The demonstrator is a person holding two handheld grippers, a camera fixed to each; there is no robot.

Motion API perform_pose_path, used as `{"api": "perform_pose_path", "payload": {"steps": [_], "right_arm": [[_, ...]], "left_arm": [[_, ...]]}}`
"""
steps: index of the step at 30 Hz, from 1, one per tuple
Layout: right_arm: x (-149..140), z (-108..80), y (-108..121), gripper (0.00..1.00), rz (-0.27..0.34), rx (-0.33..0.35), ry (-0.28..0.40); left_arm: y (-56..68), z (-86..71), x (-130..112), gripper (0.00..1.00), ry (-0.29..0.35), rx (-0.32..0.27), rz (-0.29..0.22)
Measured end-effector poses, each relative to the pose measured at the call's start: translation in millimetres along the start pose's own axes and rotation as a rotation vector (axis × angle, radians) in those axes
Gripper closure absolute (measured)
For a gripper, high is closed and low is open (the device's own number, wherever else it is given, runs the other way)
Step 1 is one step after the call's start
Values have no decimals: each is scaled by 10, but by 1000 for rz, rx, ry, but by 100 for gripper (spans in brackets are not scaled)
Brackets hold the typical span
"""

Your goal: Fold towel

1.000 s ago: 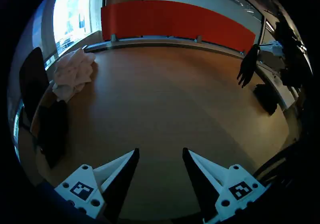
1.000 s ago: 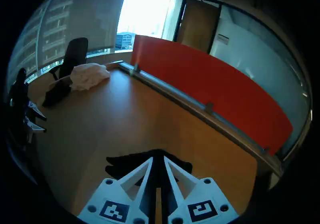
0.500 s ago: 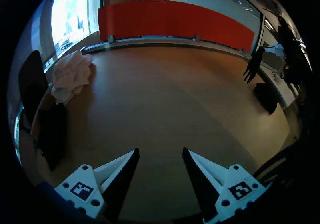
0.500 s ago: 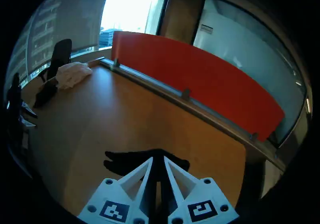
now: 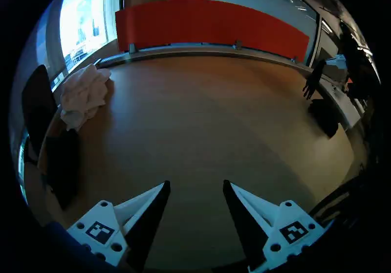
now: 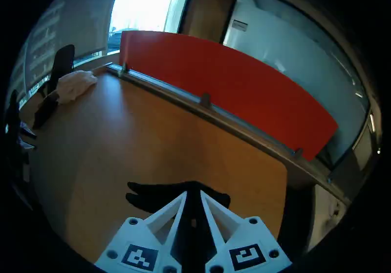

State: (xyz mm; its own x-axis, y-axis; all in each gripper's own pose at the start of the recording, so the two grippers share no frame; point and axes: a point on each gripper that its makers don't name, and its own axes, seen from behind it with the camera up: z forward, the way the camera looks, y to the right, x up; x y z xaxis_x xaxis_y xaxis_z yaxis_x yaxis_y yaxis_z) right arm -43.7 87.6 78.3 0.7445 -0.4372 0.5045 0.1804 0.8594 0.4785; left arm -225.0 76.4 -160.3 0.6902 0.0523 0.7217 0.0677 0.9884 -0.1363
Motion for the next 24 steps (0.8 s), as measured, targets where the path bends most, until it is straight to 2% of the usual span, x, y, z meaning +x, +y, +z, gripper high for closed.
{"api": "perform_pose_path", "payload": {"steps": [8, 16, 24], "right_arm": [[-168, -35, 233, 96, 19, -20, -28], [-375, -99, 312, 96, 38, -29, -52], [-657, -253, 380, 96, 59, -43, -80]], "left_arm": [[53, 30, 27, 21, -7, -3, 10], [125, 44, 63, 20, -9, -11, 24], [178, 43, 100, 20, -7, -22, 33]]}}
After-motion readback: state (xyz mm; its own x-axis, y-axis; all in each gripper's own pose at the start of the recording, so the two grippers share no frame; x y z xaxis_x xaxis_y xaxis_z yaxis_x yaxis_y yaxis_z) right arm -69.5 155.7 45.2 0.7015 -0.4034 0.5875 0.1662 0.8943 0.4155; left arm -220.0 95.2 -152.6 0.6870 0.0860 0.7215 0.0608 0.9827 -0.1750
